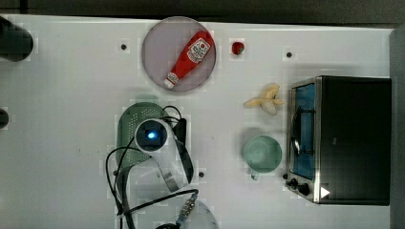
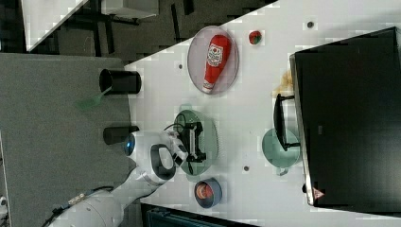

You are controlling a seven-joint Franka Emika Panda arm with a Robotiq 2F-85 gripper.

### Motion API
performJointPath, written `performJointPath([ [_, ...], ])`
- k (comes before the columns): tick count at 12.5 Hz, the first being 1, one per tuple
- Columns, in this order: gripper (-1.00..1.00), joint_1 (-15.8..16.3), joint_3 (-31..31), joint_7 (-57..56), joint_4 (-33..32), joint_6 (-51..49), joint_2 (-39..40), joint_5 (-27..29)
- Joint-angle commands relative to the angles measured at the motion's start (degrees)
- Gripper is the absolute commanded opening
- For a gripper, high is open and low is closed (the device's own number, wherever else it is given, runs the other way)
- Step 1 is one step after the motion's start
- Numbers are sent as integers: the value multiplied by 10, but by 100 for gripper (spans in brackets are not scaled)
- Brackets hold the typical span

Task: Drag strainer left to right.

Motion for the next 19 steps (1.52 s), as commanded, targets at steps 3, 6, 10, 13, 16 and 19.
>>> performJointPath([
  [3, 100, -46, -35, -102, -12, -3, -35, 4],
  [6, 100, -52, -65, -146, -15, -3, -42, 4],
  [10, 100, -54, -112, -192, -13, -1, -46, 4],
  [13, 100, -55, -142, -241, -10, -1, -46, 4],
  [16, 100, -55, -164, -247, -10, -1, -46, 4],
  [19, 100, -55, -147, -260, -10, -5, -59, 4],
])
